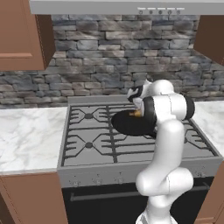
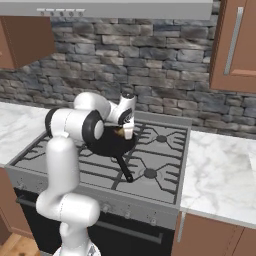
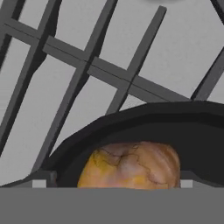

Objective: Take the chicken drumsticks from the pan and place one on each plate on the dining counter.

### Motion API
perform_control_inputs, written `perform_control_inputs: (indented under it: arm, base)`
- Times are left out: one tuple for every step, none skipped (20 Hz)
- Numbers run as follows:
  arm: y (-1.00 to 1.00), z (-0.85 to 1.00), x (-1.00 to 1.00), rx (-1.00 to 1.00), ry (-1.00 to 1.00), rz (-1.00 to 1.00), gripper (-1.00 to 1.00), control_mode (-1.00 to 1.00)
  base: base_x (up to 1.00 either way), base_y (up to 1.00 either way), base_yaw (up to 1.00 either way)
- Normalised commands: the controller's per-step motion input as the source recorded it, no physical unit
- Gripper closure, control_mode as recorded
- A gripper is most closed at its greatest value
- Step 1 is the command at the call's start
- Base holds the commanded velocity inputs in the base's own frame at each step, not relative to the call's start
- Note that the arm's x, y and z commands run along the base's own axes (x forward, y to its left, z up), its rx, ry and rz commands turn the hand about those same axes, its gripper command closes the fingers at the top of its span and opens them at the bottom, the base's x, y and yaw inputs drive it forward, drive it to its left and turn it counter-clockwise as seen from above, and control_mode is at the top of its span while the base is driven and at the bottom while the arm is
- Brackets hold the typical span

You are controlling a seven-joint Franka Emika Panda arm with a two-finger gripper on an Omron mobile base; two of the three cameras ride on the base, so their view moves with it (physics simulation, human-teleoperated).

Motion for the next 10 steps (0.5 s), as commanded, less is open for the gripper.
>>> perform_control_inputs:
  arm:
    - [0.00, -0.28, 0.42, -0.07, -0.03, 0.00, -1.00, -1.00]
    - [0.01, -0.34, 0.18, -0.11, -0.04, 0.00, -1.00, -1.00]
    - [0.04, -0.44, 0.06, -0.12, -0.04, 0.00, -1.00, -1.00]
    - [0.08, -0.58, 0.00, -0.15, 0.00, 0.00, -1.00, -1.00]
    - [0.00, -0.74, 0.00, -0.15, 0.00, 0.00, -1.00, -1.00]
    - [0.00, -0.86, 0.00, -0.17, 0.00, -0.01, -1.00, -1.00]
    - [0.02, -0.98, -0.01, -0.19, -0.02, -0.04, -1.00, -1.00]
    - [0.12, -1.00, -0.21, -0.23, -0.03, -0.06, -1.00, -1.00]
    - [0.18, -1.00, -0.32, -0.24, -0.04, -0.07, -1.00, -1.00]
    - [0.24, -0.99, -0.36, -0.23, -0.06, -0.08, 1.00, -1.00]
  base:
    - [0.00, 0.00, 0.00]
    - [0.00, 0.00, 0.00]
    - [0.00, 0.00, 0.00]
    - [0.00, 0.00, 0.00]
    - [0.00, 0.00, 0.00]
    - [0.00, 0.00, 0.00]
    - [0.00, 0.00, 0.00]
    - [0.00, 0.00, 0.00]
    - [0.00, 0.00, 0.00]
    - [0.00, 0.00, 0.00]
